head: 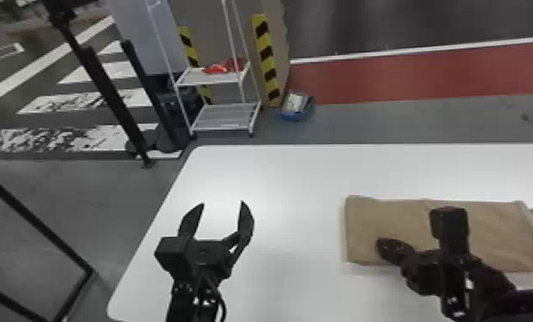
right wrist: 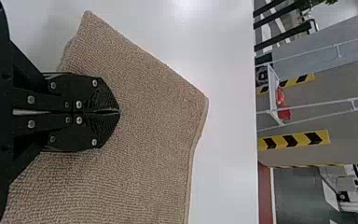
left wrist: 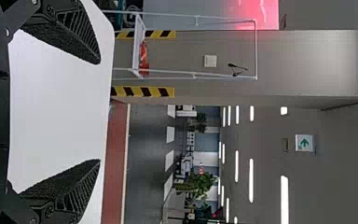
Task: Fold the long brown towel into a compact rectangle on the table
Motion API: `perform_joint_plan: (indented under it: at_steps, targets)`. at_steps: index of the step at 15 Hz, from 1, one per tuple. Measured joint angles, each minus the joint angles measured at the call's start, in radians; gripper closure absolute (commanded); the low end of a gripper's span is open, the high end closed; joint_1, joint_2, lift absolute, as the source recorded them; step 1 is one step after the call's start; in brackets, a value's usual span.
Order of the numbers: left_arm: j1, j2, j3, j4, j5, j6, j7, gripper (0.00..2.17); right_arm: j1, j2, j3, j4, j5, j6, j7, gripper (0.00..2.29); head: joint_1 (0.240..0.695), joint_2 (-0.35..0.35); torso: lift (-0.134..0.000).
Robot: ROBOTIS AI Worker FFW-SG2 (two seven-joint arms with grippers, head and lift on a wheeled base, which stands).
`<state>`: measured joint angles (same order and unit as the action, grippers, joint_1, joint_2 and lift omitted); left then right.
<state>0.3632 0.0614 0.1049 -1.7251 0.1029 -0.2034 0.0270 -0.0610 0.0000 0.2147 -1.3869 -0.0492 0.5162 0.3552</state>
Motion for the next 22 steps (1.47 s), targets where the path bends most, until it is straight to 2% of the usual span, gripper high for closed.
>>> perform_joint_plan:
  at_steps: [2, 3, 4, 5, 8, 9, 12, 13, 14, 15, 16, 17, 20, 22]
  targets:
    - [0.0, 0.0, -0.004, -0.001, -0.002, 0.0, -0.001, 0.14, 0.028, 0.0, -0.023, -0.073, -0.013, 0.027, 0.005, 1.73, 0.695, 0.292, -0.057]
    - [0.0, -0.001, -0.01, -0.001, -0.002, 0.0, -0.001, 0.14, 0.044, 0.0, -0.046, -0.123, -0.016, 0.046, 0.012, 1.03, 0.695, 0.282, -0.057]
    - [-0.002, -0.003, -0.019, -0.001, -0.004, 0.0, 0.001, 0.14, 0.056, 0.0, -0.068, -0.16, -0.016, 0.063, 0.017, 0.14, 0.695, 0.268, -0.057]
    - [-0.004, -0.005, -0.034, -0.001, -0.011, 0.0, 0.006, 0.14, 0.064, 0.0, -0.094, -0.196, -0.016, 0.084, 0.021, 0.0, 0.695, 0.249, -0.057]
    - [-0.014, -0.008, -0.111, -0.002, -0.04, 0.0, 0.03, 0.14, 0.061, -0.001, -0.17, -0.237, -0.022, 0.118, 0.034, 0.05, 0.695, 0.18, -0.057]
    - [-0.02, -0.009, -0.147, -0.002, -0.048, 0.0, 0.042, 0.14, 0.054, -0.011, -0.201, -0.242, -0.032, 0.125, 0.043, 0.06, 0.695, 0.124, -0.057]
    - [-0.038, -0.009, -0.252, 0.005, -0.056, 0.0, 0.067, 0.16, 0.021, -0.044, -0.321, -0.244, -0.042, 0.128, 0.092, 0.07, 0.695, 0.02, -0.057]
    - [-0.048, -0.01, -0.29, 0.015, -0.064, 0.0, 0.077, 0.17, 0.013, -0.055, -0.371, -0.24, -0.042, 0.122, 0.114, 0.07, 0.695, -0.059, -0.057]
    - [-0.06, -0.011, -0.325, 0.034, -0.078, 0.0, 0.092, 0.21, 0.009, -0.068, -0.412, -0.237, -0.042, 0.116, 0.129, 0.07, 0.695, -0.096, -0.057]
    - [-0.077, -0.012, -0.366, 0.063, -0.094, -0.001, 0.104, 0.21, 0.008, -0.087, -0.455, -0.235, -0.043, 0.111, 0.14, 0.07, 0.695, -0.172, -0.057]
    - [-0.097, -0.012, -0.401, 0.096, -0.102, -0.004, 0.108, 0.21, 0.01, -0.105, -0.495, -0.233, -0.042, 0.107, 0.152, 0.07, 0.695, -0.172, -0.057]
    - [-0.114, -0.012, -0.427, 0.121, -0.105, -0.009, 0.108, 0.21, 0.013, -0.119, -0.529, -0.23, -0.042, 0.104, 0.171, 0.07, 0.695, -0.245, -0.057]
    - [-0.167, -0.017, -0.477, 0.183, -0.107, -0.023, 0.097, 0.21, 0.018, -0.145, -0.653, -0.205, -0.035, 0.086, 0.24, 0.07, 0.695, -0.331, -0.057]
    - [-0.219, -0.036, -0.5, 0.245, -0.106, -0.007, 0.104, 0.31, 0.021, -0.163, -0.72, -0.182, -0.033, 0.08, 0.261, 0.09, 0.695, -0.35, -0.057]
